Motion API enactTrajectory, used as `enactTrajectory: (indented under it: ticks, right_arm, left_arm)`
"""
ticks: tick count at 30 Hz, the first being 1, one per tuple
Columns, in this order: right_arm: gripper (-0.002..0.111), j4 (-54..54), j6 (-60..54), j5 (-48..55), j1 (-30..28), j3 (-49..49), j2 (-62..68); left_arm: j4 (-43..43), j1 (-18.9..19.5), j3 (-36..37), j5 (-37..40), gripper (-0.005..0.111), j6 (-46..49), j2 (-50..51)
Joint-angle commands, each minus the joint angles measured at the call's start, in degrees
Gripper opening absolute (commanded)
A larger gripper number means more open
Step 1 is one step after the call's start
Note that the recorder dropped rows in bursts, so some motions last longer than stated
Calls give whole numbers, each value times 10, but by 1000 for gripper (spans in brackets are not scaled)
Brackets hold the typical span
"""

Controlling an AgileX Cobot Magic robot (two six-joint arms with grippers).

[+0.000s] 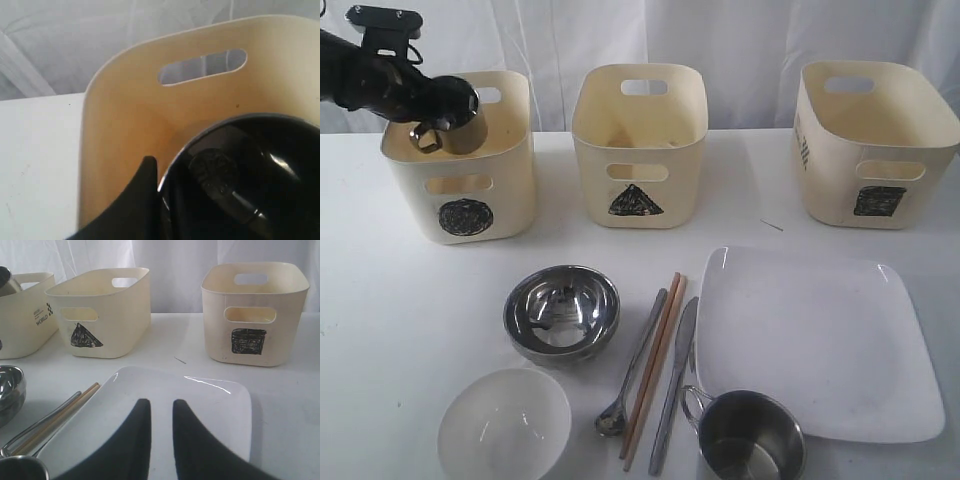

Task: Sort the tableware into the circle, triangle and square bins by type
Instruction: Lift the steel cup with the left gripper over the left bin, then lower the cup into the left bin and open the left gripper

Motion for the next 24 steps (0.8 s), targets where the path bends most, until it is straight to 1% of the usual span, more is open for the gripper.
enactTrajectory:
  ticks: [1,2,3,5,6,9,11,13,15,16,17,18,19,20,21,24]
  right_arm:
    - [16,-4,2,-2,-1,3,-3]
    - [16,-4,2,-2,-1,3,-3]
    - [16,-4,2,-2,-1,3,-3]
    - [16,-4,2,-2,-1,3,-3]
    - [16,-4,2,-2,-1,3,-3]
    - [16,-4,2,-2,-1,3,-3]
    - [16,-4,2,-2,-1,3,-3]
    - [16,-4,2,-2,-1,3,-3]
    - [16,-4,2,-2,-1,3,-3]
    - [16,-4,2,-2,-1,3,-3]
    - [16,-4,2,-2,-1,3,-3]
    - [16,-4,2,-2,-1,3,-3]
    - [16,-4,2,-2,-1,3,-3]
    - [16,-4,2,-2,-1,3,-3]
    - [16,-4,2,-2,-1,3,-3]
    - [16,-4,2,-2,-1,3,-3]
  left_arm:
    - [-4,1,-6,-23,12,-7,17]
    - [-4,1,-6,-25,17,-7,19]
    - [-4,1,-6,-26,30,-7,22]
    - [-4,1,-6,-24,42,-7,23]
    - [-4,0,-6,-24,45,-7,22]
    - [-4,-13,-6,-10,45,-6,11]
    - [-1,-28,-6,14,45,-5,-7]
    - [-4,-45,-6,55,45,-5,-36]
    - [-46,-66,-6,147,45,5,-77]
    - [-66,-69,-6,176,45,18,-89]
    - [-100,-78,-4,227,45,67,-112]
    - [-115,-79,2,250,45,90,-127]
    - [-130,-84,23,279,45,115,-162]
    - [-130,-85,36,291,45,118,-181]
    - [-136,-87,66,308,45,123,-218]
    - [-143,-105,138,323,45,129,-298]
